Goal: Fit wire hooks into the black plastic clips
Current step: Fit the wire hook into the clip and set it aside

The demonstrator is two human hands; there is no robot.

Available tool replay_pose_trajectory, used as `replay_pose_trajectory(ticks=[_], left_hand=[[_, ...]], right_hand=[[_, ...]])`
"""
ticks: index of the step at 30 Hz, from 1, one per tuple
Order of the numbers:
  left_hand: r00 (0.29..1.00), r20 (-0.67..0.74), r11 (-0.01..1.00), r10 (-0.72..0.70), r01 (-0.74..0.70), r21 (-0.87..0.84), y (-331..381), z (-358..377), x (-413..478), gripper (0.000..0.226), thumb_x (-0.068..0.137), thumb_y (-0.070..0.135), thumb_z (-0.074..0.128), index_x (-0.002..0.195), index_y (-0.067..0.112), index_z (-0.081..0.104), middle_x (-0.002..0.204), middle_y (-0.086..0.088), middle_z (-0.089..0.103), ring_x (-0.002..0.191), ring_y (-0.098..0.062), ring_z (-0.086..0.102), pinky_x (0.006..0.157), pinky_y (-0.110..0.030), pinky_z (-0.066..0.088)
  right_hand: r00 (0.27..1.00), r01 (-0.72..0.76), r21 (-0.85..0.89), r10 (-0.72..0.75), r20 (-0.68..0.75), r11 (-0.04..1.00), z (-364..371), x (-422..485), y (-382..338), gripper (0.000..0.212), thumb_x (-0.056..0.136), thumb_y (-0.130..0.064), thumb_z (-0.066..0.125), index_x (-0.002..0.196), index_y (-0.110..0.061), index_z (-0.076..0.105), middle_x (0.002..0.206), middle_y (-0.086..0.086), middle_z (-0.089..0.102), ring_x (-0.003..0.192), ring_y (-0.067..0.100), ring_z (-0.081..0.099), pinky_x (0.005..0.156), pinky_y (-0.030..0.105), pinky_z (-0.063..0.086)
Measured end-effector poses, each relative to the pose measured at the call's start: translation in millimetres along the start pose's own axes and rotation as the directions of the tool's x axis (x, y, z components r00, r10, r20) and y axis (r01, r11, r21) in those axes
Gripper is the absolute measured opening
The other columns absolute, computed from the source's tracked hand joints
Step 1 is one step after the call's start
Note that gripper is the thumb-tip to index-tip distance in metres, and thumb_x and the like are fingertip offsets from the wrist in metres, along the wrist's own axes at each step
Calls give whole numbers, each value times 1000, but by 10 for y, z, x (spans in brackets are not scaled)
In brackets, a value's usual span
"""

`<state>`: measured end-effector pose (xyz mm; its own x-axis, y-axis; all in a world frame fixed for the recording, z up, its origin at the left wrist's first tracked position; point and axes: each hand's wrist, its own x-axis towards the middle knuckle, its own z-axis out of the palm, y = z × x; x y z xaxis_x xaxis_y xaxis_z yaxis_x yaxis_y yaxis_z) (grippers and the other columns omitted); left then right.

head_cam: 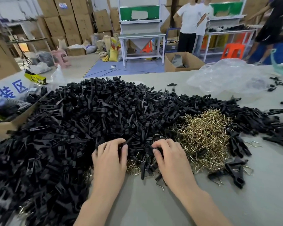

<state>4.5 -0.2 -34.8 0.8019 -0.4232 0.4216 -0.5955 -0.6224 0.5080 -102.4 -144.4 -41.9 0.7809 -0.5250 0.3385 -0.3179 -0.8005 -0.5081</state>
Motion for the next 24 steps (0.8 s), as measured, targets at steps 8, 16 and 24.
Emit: replay_pose_trajectory(ticks=[8, 16, 24], left_hand=[[992, -123, 933, -14, -31, -358, 146, -72, -86, 38, 101, 38, 37, 131, 29, 57, 99, 26, 58, 100, -3, 55, 90, -22, 40], [997, 77, 822, -16, 57, -567, 304, -30, -193, 33, 94, 50, 45, 124, 60, 52, 101, 19, 68, 87, -4, 64, 72, -9, 45], [970, 239, 544, -51, 227, -807, 412, -42, -250, 28, 108, 21, 38, 105, 40, 58, 94, -3, 76, 76, -19, 69, 75, -27, 53]], right_hand=[[991, -18, 361, 64, -116, 932, -82, -10, 6, 4, 105, -37, 39, 106, -37, 43, 87, -16, 53, 82, 5, 52, 71, 19, 40], [974, -212, 803, 187, 128, 556, -176, 19, -70, 25, 104, -29, 51, 126, -35, 63, 105, -11, 71, 97, 5, 71, 87, 15, 53], [950, -303, 913, 162, 267, 273, -212, 64, -85, 10, 99, -14, 61, 108, -14, 65, 101, 5, 77, 85, 16, 71, 70, 24, 57]])
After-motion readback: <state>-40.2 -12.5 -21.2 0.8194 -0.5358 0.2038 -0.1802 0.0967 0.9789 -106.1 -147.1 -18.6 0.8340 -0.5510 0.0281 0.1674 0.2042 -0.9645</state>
